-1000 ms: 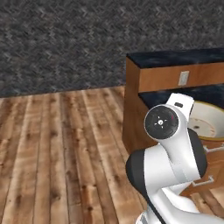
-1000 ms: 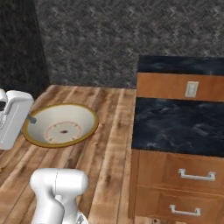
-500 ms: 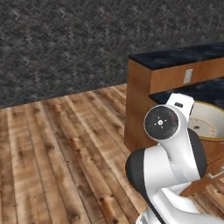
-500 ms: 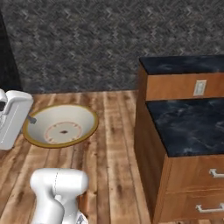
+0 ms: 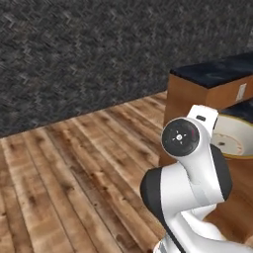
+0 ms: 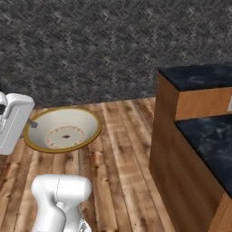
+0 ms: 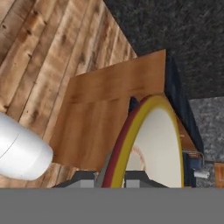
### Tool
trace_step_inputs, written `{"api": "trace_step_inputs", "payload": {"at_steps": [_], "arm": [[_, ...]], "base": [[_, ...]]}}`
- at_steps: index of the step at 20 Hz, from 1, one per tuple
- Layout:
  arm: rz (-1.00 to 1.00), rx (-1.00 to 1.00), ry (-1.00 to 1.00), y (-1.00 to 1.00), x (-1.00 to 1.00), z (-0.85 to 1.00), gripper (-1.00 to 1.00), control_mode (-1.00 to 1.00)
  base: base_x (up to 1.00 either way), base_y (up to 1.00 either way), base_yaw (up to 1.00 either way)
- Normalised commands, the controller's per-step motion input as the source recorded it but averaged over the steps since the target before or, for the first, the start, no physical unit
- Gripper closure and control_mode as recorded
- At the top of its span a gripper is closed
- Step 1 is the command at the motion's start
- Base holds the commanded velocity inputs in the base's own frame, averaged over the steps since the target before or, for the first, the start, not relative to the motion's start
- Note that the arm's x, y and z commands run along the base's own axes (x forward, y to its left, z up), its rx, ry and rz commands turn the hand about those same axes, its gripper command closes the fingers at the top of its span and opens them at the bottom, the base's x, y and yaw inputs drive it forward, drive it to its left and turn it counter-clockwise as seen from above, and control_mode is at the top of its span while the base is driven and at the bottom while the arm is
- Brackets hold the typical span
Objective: Pick up the bowls from the cabinet and place each bowl in front of a stool on the dining counter.
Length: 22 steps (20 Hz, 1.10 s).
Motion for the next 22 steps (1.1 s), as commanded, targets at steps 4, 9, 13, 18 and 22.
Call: {"api": "trace_step_inputs", "payload": {"at_steps": [4,9,13,18,22], "arm": [[0.0,0.0,0.0,0.0,0.0,0.0,1.0,1.0],[0.0,0.0,0.0,0.0,0.0,0.0,1.0,1.0],[0.0,0.0,0.0,0.0,0.0,0.0,1.0,1.0],[0.0,0.0,0.0,0.0,0.0,0.0,1.0,1.0],[0.0,0.0,0.0,0.0,0.0,0.0,1.0,1.0]], "base": [[1.0,1.0,-0.17],[1.0,1.0,-0.19],[1.0,1.0,-0.2],[1.0,1.0,-0.23],[1.0,0.79,-0.22]]}}
